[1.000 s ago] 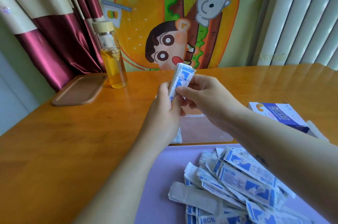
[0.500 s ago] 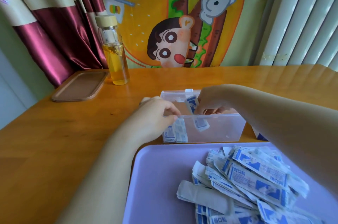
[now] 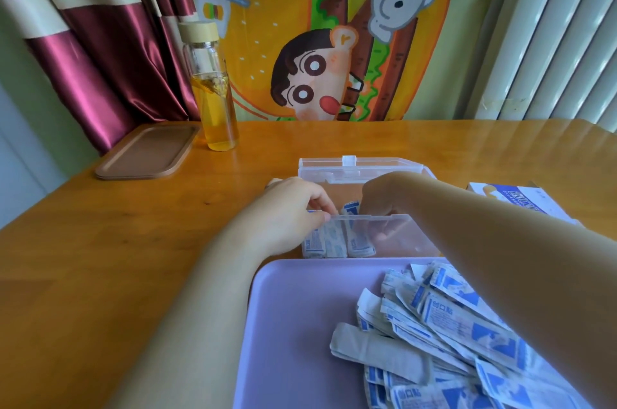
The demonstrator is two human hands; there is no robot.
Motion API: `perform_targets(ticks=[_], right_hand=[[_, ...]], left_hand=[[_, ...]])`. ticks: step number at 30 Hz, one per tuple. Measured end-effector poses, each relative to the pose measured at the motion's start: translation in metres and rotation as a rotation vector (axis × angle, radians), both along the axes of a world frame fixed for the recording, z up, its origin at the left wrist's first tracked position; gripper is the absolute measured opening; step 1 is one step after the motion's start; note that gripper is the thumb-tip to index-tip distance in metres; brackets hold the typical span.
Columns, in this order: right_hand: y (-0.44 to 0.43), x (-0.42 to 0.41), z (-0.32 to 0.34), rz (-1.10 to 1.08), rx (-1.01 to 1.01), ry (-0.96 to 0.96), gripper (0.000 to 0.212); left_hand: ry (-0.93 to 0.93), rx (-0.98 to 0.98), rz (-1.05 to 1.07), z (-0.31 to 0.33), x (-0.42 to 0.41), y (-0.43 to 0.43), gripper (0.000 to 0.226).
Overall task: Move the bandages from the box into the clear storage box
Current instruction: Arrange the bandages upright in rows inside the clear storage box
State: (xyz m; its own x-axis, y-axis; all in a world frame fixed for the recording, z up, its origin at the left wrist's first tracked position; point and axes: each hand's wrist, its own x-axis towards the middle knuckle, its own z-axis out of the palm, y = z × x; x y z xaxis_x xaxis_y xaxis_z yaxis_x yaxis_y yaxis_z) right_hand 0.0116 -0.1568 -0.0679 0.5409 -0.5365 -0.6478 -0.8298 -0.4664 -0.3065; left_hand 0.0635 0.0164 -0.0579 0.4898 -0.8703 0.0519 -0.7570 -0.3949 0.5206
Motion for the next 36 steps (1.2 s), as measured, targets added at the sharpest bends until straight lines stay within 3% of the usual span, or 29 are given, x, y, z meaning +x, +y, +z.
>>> perform_targets(ticks=[2, 4, 6, 15, 19, 23, 26, 30, 32, 34, 36], right_hand=[[0.003, -0.004, 0.002, 0.106, -0.134, -0.011, 0.013], [0.003, -0.007, 0.002, 0.159, -0.203, -0.004, 0.023], [0.003, -0.007, 0.001, 0.176, -0.213, 0.007, 0.035], [0.007, -0.010, 0.003, 0.258, -0.311, -0.008, 0.049], [0.008, -0.013, 0.008, 0.273, -0.348, -0.023, 0.043], [0.004, -0.019, 0.012, 0.210, -0.286, -0.140, 0.028], [0.007, -0.037, 0.025, 0.293, -0.562, -0.251, 0.031], [0.025, -0.074, 0.038, 0.233, -0.667, -0.725, 0.023], [0.038, -0.097, 0.037, 0.290, -0.685, -0.847, 0.017], [0.051, -0.120, 0.036, 0.373, -0.642, -0.859, 0.014], [0.061, -0.139, 0.031, 0.482, -0.560, -0.753, 0.014]], left_hand=[[0.001, -0.001, -0.004, 0.001, 0.000, 0.000, 0.015], [0.002, 0.002, -0.002, 0.000, 0.000, -0.001, 0.015], [-0.005, 0.006, -0.001, 0.000, 0.001, -0.001, 0.015], [-0.036, 0.002, -0.008, -0.001, 0.002, -0.002, 0.014], [-0.046, -0.001, -0.004, -0.004, 0.004, -0.002, 0.015], [-0.061, 0.004, 0.010, -0.004, 0.003, -0.002, 0.015], [-0.083, -0.014, 0.036, -0.004, -0.003, -0.002, 0.014], [-0.165, -0.019, 0.088, -0.012, -0.010, 0.000, 0.015], [-0.195, 0.019, 0.095, -0.015, -0.014, 0.003, 0.020], [-0.225, 0.053, 0.098, -0.016, -0.018, 0.005, 0.030], [-0.239, 0.063, 0.107, -0.018, -0.020, 0.007, 0.040]])
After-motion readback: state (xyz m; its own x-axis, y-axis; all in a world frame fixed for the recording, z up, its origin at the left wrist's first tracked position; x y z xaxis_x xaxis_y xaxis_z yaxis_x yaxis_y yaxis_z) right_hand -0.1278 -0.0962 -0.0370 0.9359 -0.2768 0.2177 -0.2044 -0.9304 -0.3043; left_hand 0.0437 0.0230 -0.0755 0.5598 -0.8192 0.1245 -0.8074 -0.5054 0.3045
